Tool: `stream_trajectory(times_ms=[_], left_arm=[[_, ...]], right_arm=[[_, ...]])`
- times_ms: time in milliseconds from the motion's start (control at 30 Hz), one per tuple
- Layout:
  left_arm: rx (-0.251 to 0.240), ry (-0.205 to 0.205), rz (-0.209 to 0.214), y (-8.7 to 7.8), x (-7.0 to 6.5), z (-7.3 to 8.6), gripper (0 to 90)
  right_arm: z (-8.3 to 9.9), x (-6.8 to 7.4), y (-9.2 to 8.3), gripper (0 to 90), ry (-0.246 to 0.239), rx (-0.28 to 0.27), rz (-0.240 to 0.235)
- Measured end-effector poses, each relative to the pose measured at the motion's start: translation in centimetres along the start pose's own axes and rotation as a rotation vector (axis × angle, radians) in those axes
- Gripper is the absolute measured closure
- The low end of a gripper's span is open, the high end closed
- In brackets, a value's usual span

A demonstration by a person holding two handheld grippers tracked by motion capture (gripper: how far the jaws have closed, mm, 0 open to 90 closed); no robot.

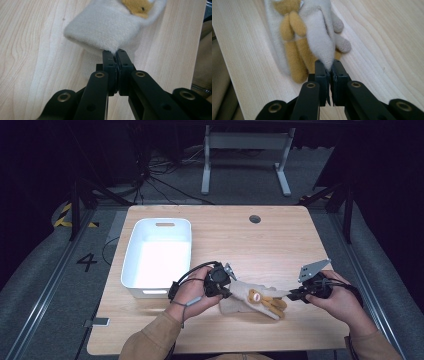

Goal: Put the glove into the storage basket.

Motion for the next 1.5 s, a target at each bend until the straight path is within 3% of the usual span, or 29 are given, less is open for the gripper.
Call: stream_trajectory(times_ms=[467, 833, 1133, 1433, 1500], left_arm=[[-0.03, 0.001, -0.026, -1.2, -1.6, 0.9, 88.3], [0.023, -0.008, 0.0, -0.1, -2.0, 1.5, 88.3], [0.078, -0.022, 0.016, 1.1, -1.6, 1.8, 88.3], [0.079, 0.0, -0.043, 0.5, -2.5, 1.7, 88.2], [0.089, -0.002, -0.039, 0.6, -2.6, 1.8, 88.2]], right_arm=[[-1.6, -0.8, -0.8, 86.0, -0.008, -0.061, 0.05], [-2.6, -1.1, -0.2, 85.9, -0.007, -0.078, 0.07], [-2.5, -1.3, 1.1, 85.9, 0.004, -0.068, 0.054], [-2.4, -1.6, 1.6, 85.9, 0.028, -0.095, 0.066], [-2.4, -1.7, 1.7, 85.8, 0.032, -0.097, 0.062]])
Point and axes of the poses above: each handheld gripper's, and its own axes: y roughly forward along the jaws, z roughly out of its underside, x roughly to its left, the point moved 1 cm from there along y, roughly forward along the jaws, and after that the axes turned 9 degrees about z, right-handed, at the moved point
